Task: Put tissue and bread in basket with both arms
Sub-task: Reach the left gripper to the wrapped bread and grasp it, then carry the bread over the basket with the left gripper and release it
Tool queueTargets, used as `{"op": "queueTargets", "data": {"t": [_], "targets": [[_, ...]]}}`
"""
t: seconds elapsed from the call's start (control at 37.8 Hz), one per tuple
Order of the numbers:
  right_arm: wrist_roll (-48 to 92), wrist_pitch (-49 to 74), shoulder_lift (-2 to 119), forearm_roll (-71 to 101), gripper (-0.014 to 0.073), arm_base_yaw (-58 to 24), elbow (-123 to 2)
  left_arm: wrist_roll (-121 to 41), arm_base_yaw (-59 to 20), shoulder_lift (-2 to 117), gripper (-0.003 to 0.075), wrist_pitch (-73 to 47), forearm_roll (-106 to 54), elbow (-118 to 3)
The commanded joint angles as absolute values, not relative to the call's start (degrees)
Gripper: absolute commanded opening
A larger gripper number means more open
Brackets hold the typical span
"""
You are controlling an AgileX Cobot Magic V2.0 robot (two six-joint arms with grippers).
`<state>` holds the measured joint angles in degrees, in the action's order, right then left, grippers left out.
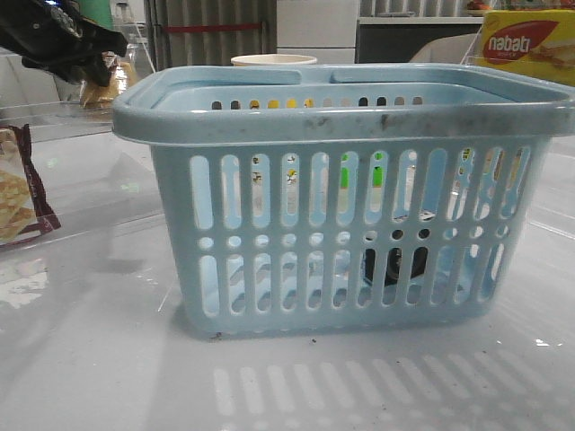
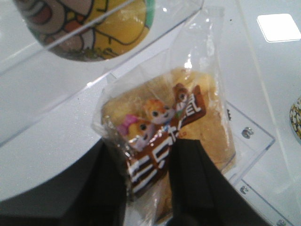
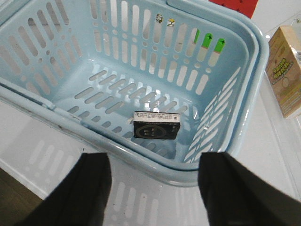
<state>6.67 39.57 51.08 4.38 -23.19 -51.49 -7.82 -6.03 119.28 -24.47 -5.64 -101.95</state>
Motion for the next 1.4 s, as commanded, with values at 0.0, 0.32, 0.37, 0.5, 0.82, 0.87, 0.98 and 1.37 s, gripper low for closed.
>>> {"op": "queueTargets", "data": {"t": [0.0, 0.32, 0.37, 0.5, 0.82, 0.87, 0.98, 1.37], "targets": [[7.07, 35.75, 50.26, 4.01, 0.0518, -23.18, -53.09, -7.57, -6.23, 114.33, 0.0183, -24.04, -7.05, -104.07], [7.07, 35.75, 50.26, 4.01, 0.0518, -23.18, -53.09, -7.65, -6.23, 102.19, 0.0090, -36.70, -11.35, -104.07], [7.07, 35.75, 50.26, 4.01, 0.0518, -23.18, -53.09, -7.65, -6.47, 99.58, 0.0090, -39.22, -11.35, -104.07], [7.07, 35.70, 50.26, 4.01, 0.0518, -23.18, -53.09, -7.65, -8.51, 94.93, 0.0090, -43.84, -11.35, -104.07], [7.07, 35.70, 50.26, 4.01, 0.0518, -23.18, -53.09, -9.33, -27.28, 86.46, 0.0090, -48.00, -11.85, -103.94], [7.07, 35.70, 50.26, 4.01, 0.0518, -23.18, -53.09, -9.90, -31.11, 86.57, 0.0090, -47.71, -11.85, -103.94], [7.07, 35.70, 50.26, 4.01, 0.0518, -23.18, -53.09, -12.53, -36.92, 87.41, 0.0090, -46.76, -11.59, -103.45], [7.07, 35.76, 50.26, 4.01, 0.0518, -23.18, -53.09, -12.77, -40.67, 94.77, 0.0094, -53.49, -10.95, -103.31]]}}
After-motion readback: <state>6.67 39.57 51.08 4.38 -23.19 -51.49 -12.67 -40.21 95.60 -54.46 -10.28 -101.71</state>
